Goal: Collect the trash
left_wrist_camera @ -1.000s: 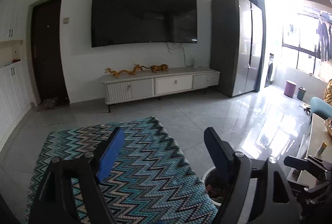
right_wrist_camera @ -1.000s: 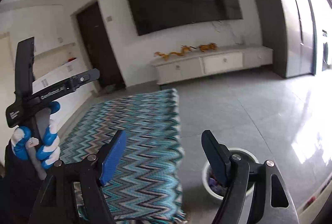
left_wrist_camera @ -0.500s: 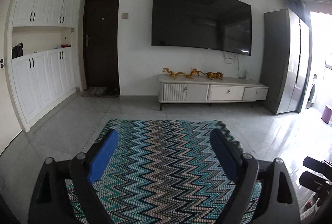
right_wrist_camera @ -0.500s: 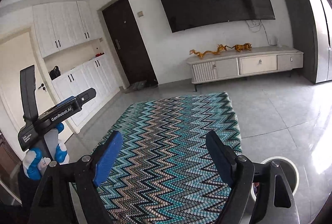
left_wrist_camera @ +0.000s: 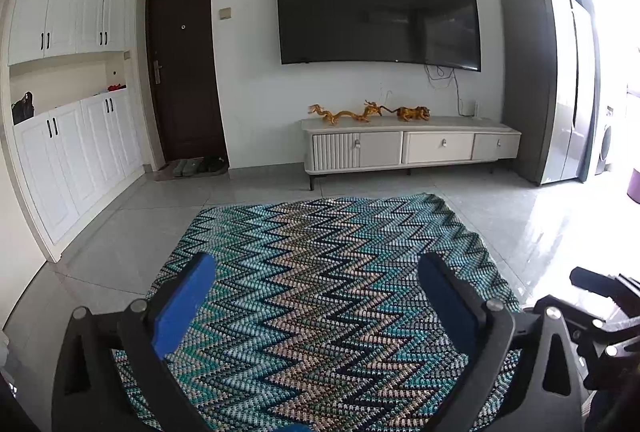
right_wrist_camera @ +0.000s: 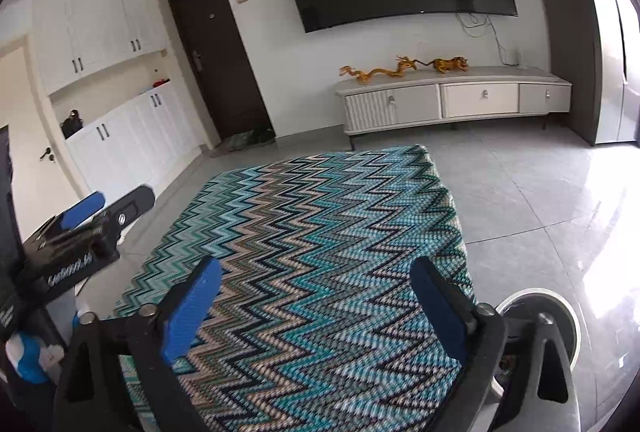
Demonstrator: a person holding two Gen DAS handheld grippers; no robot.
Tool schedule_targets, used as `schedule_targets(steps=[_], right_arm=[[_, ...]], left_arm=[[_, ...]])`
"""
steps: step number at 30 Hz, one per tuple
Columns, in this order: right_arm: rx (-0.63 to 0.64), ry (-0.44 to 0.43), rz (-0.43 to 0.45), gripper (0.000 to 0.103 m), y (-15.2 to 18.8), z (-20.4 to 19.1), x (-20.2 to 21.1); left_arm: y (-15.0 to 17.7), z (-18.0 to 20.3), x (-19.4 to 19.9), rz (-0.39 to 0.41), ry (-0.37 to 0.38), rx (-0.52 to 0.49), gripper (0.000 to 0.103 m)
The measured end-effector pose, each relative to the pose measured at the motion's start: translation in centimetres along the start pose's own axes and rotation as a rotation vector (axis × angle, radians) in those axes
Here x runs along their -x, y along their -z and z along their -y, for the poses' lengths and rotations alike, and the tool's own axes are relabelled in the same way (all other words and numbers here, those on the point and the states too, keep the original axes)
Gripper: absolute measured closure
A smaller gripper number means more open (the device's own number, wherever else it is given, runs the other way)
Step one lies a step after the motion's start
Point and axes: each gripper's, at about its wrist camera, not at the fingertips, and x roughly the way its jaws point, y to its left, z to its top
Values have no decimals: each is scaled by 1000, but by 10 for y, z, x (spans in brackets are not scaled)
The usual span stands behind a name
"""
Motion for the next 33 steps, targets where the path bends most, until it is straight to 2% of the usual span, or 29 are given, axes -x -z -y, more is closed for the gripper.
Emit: schedule_targets(steps=[6, 17, 21, 33], right_arm=[[-12, 59, 26, 0, -4, 14, -19], [-5, 177, 21, 0, -2, 28, -45], [-14, 241, 19, 0, -1, 31, -46], [27, 271, 79, 0, 1, 15, -17]], left_arm=[[5, 11, -23, -27, -19, -20, 0], [14, 22, -46, -63, -1, -30, 0], [15, 25, -46, -71, 1, -35, 0], [18, 30, -27, -67, 1, -35, 0]])
